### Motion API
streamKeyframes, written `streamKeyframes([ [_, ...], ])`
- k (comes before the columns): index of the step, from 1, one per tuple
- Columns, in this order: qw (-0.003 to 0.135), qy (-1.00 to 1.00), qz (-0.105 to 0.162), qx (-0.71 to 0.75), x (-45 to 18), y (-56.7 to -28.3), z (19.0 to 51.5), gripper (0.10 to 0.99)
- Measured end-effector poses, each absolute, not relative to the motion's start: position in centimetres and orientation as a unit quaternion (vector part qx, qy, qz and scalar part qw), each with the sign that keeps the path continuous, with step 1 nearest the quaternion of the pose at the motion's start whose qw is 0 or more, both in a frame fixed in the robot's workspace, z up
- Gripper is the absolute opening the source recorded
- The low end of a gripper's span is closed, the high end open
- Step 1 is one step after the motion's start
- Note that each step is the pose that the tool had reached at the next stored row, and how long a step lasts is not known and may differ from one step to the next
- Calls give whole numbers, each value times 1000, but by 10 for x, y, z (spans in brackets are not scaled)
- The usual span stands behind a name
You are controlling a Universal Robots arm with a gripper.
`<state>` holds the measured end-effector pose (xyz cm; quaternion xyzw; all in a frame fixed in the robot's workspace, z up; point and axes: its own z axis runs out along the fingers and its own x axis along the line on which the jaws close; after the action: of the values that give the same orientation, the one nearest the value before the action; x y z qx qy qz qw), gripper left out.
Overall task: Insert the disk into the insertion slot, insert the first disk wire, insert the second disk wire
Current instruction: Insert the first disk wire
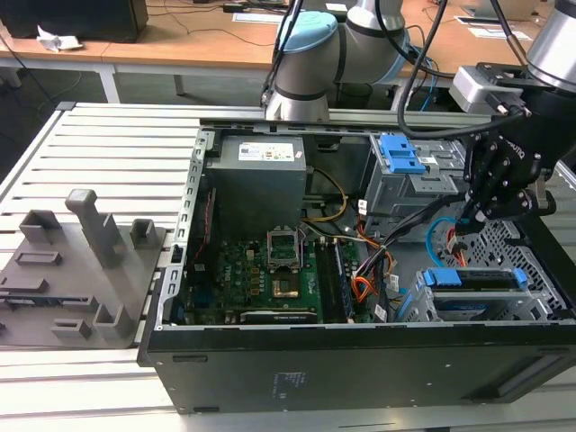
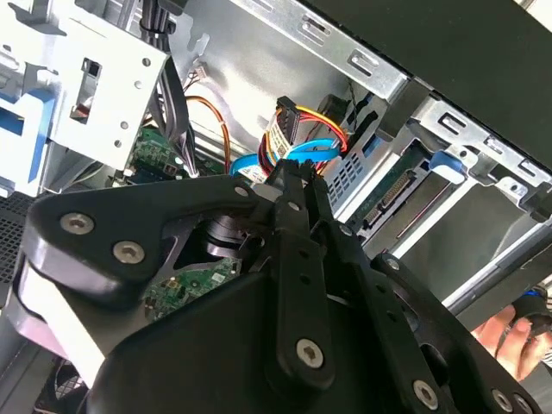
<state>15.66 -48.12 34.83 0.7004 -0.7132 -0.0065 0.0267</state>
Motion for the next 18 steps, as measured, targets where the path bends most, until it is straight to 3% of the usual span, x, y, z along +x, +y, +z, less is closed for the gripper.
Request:
streamKeyframes([
  [8, 29, -713, -8, 700, 171, -484, 348, 169],
  [18, 29, -713, -8, 700, 171, -532, 348, 169],
])
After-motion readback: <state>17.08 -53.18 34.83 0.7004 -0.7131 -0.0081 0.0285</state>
